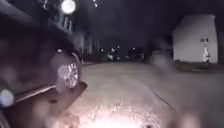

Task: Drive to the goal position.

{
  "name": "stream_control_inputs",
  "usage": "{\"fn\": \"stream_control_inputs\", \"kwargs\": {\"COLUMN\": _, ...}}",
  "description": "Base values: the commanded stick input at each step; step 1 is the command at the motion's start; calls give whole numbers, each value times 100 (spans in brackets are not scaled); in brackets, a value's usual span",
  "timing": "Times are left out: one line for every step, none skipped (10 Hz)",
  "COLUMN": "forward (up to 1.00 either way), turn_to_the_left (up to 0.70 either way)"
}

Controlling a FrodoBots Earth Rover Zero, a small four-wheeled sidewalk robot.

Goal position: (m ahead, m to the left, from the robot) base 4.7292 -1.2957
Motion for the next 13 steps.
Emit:
{"fn": "stream_control_inputs", "kwargs": {"forward": 70, "turn_to_the_left": 0}}
{"fn": "stream_control_inputs", "kwargs": {"forward": 70, "turn_to_the_left": 0}}
{"fn": "stream_control_inputs", "kwargs": {"forward": 70, "turn_to_the_left": 0}}
{"fn": "stream_control_inputs", "kwargs": {"forward": 70, "turn_to_the_left": 0}}
{"fn": "stream_control_inputs", "kwargs": {"forward": 70, "turn_to_the_left": 0}}
{"fn": "stream_control_inputs", "kwargs": {"forward": 70, "turn_to_the_left": 0}}
{"fn": "stream_control_inputs", "kwargs": {"forward": 70, "turn_to_the_left": 0}}
{"fn": "stream_control_inputs", "kwargs": {"forward": 70, "turn_to_the_left": 0}}
{"fn": "stream_control_inputs", "kwargs": {"forward": 70, "turn_to_the_left": 0}}
{"fn": "stream_control_inputs", "kwargs": {"forward": 70, "turn_to_the_left": 0}}
{"fn": "stream_control_inputs", "kwargs": {"forward": 70, "turn_to_the_left": 0}}
{"fn": "stream_control_inputs", "kwargs": {"forward": 70, "turn_to_the_left": 0}}
{"fn": "stream_control_inputs", "kwargs": {"forward": 70, "turn_to_the_left": 0}}
